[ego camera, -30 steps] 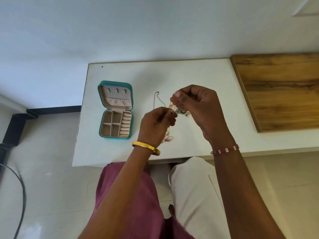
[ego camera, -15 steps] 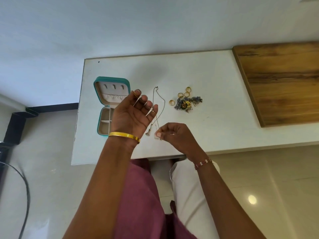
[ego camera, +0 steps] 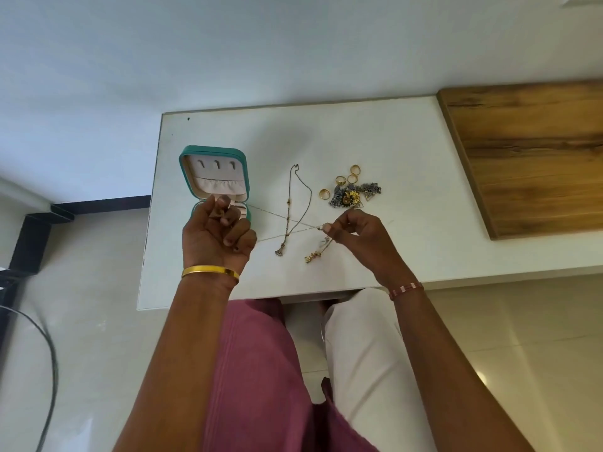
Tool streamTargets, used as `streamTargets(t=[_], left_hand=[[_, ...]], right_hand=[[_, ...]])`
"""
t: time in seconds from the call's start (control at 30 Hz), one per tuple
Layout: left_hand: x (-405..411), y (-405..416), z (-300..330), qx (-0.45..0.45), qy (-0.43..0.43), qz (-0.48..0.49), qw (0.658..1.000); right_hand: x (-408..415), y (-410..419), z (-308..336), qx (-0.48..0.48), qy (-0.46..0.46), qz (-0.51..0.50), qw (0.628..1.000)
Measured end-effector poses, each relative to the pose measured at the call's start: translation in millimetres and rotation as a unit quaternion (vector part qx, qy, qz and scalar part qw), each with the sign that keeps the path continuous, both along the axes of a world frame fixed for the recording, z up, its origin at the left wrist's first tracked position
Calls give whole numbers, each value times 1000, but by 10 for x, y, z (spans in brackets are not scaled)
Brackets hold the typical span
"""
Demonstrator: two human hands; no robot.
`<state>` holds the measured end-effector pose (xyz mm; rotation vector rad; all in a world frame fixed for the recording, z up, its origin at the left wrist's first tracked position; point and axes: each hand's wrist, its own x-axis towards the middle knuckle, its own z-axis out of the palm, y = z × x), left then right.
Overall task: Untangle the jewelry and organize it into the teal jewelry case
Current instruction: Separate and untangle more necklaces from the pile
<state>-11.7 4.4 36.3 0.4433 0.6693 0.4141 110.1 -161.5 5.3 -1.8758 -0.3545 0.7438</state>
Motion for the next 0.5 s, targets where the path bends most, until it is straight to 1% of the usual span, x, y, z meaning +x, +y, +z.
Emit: streamTargets(t=[0.1,0.17,0.33,0.4,0.5], left_hand=[[-31,-5,-45,-1,6,-7,1000],[-30,-25,-42,2,11,-5,1000],[-88,22,-41,24,30,12,999],[-115,56,-66,38,47,8,998],[-124,49,-101,70,63,-2,996]], right_hand=[[16,6,63,51,63,7,997],[10,24,73,62,67,14,996],[65,-46,42,4,-1,34,999],[109,-88,21,-20,-18,46,999],[146,-107,-1,-62,-69,58,994]])
